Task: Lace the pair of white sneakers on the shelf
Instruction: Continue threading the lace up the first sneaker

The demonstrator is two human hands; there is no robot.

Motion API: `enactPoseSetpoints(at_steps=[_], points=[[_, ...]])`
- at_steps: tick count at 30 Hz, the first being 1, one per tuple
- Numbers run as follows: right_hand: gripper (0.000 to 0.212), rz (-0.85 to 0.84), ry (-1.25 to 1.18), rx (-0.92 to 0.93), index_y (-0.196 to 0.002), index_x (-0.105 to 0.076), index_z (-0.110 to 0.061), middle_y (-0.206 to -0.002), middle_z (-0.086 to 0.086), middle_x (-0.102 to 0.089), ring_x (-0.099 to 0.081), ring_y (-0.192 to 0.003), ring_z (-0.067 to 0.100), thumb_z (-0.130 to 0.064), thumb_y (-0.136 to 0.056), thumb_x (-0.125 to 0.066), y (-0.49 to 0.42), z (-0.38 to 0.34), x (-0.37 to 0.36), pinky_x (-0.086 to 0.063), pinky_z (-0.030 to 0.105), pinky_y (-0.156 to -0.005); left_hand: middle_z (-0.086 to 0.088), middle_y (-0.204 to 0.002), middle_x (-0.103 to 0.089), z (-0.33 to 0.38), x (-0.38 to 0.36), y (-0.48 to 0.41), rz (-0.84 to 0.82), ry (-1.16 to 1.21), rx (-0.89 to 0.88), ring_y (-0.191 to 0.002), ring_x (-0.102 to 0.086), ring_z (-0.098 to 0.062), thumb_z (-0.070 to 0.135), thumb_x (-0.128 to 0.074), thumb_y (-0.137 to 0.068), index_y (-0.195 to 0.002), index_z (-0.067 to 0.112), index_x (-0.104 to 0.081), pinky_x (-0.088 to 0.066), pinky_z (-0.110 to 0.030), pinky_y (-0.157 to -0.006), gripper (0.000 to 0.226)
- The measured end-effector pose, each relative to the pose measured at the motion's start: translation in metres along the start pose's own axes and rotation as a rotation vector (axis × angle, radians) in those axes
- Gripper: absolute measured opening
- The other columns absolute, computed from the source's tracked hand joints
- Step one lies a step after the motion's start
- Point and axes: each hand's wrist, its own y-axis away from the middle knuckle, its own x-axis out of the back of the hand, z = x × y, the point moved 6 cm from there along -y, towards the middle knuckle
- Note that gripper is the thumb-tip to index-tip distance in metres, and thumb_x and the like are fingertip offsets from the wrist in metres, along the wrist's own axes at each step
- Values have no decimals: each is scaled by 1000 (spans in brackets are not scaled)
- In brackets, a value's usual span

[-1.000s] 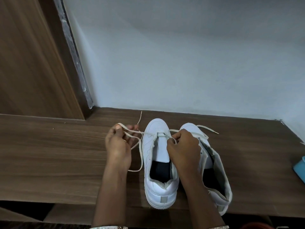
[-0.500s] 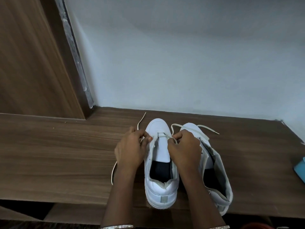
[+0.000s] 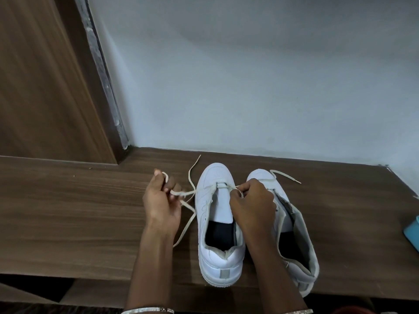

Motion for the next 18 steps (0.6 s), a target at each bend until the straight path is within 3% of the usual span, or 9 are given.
enactPoseSetpoints(at_steps=[2,3,6,11,12,14,18], points=[[6,0,4,-2,-87,-62,-21,-84,-8,-65,-55,-83,21,-19,-86,-57,0,-1,0,-38,31,-75,7,-61,-47,8,-1,3,47,-559,-228,-52,-44,-8,37,-54,-100,-84,25,-52,-38,-26,-51,20],[6,0,6,-5,-88,-62,-22,-84,-8,-65,-56,-83,21,-19,-86,-56,0,-1,0,-38,31,-74,5,-68,-56,7,-8,5,-13,-820,-326,-60,-53,-10,45,-60,-96,-95,31,-55,-43,-30,-58,15],[6,-2,7,-8,-89,-62,-21,-84,-9,-64,-52,-80,19,-19,-87,-57,0,-1,1,-36,30,-72,6,-81,-65,-13,-23,11,-168,-1520,-437,-80,-63,-17,64,-60,-86,-105,37,-59,-46,-32,-67,33],[6,-4,-4,-5,-89,-63,-21,-84,-8,-66,-54,-80,18,-20,-87,-57,0,-1,2,-35,30,-71,0,-94,-69,-10,-23,9,-94,-1796,-489,-93,-64,-28,50,-54,-96,-96,24,-66,-40,-32,-68,29],[6,-3,1,-6,-89,-63,-21,-84,-8,-66,-53,-80,18,-19,-87,-57,0,0,2,-34,30,-71,-1,-91,-67,-13,-21,8,-115,-1798,-473,-91,-62,-30,47,-50,-99,-93,22,-63,-38,-33,-67,29],[6,5,4,-5,-88,-63,-20,-83,-8,-65,-54,-80,19,-19,-87,-57,0,0,2,-34,30,-71,1,-76,-59,-15,-18,5,-156,-1549,-398,-79,-57,-28,37,-44,-104,-79,20,-53,-33,-33,-64,31],[5,19,-13,-2,-87,-63,-18,-80,-8,-64,-56,-79,19,-18,-87,-58,1,0,4,-35,29,-71,1,-61,-42,-3,-2,-7,79,-419,-88,-52,-40,-14,20,-43,-106,-73,17,-49,-34,-29,-55,34]])
